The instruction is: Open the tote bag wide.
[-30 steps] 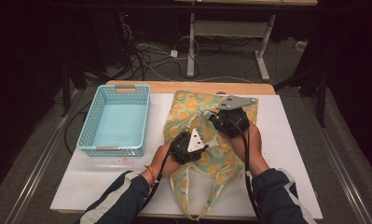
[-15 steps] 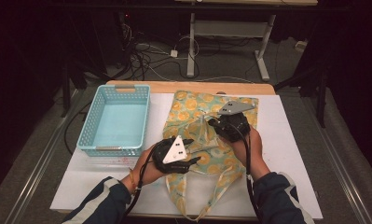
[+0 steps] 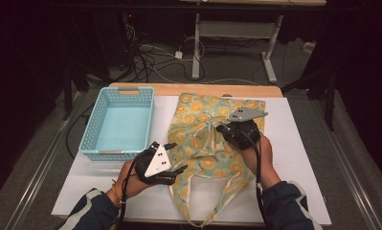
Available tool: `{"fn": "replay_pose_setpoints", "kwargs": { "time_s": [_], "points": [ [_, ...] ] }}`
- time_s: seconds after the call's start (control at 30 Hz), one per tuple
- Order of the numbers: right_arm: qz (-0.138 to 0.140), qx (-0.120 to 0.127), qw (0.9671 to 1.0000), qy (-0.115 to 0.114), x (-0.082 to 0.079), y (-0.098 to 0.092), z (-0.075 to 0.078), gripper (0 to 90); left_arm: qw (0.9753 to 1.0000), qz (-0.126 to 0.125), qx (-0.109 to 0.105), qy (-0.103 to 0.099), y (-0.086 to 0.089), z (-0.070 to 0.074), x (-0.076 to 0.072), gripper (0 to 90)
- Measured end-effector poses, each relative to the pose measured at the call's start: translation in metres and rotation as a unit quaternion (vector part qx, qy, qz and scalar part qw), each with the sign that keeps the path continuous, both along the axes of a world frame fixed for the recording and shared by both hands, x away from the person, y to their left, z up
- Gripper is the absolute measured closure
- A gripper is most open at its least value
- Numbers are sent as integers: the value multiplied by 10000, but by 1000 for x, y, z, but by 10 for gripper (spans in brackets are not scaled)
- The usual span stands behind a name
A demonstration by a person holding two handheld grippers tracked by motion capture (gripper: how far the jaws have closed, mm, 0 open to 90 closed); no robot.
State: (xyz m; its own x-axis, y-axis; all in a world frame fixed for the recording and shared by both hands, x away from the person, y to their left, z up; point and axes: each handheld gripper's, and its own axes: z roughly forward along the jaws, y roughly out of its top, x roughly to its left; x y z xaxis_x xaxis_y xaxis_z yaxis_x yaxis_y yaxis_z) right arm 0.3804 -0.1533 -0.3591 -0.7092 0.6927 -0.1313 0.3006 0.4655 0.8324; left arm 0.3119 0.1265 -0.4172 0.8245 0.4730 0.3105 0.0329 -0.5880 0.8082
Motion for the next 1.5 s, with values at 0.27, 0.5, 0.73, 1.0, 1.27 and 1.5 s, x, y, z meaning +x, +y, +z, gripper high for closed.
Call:
{"fn": "replay_pose_setpoints", "kwargs": {
  "time_s": [0.27, 0.5, 0.73, 1.0, 1.27, 1.5],
  "points": [
    [76, 120, 9999, -2, -8, -4, -3, 896, 9991, 325, -256, 103, 23, 3, 3, 267],
    [133, 150, 9998, 0, -14, -6, -6, 896, 9984, 483, -252, 139, 39, 2, 0, 267],
    [176, 122, 9998, -31, -20, -6, -8, 896, 9976, 624, -252, 138, 56, 0, -5, 266],
    [241, 82, 9997, -21, -25, -6, -12, 896, 9957, 884, -202, 176, 75, -9, -8, 233],
    [308, 116, 9994, 56, -28, -11, -16, 896, 9934, 1060, -190, 383, 95, -25, -16, 232],
    [376, 41, 9993, 43, -35, -13, -17, 896, 9928, 1123, -61, 413, 103, -33, -22, 232]
  ]
}}
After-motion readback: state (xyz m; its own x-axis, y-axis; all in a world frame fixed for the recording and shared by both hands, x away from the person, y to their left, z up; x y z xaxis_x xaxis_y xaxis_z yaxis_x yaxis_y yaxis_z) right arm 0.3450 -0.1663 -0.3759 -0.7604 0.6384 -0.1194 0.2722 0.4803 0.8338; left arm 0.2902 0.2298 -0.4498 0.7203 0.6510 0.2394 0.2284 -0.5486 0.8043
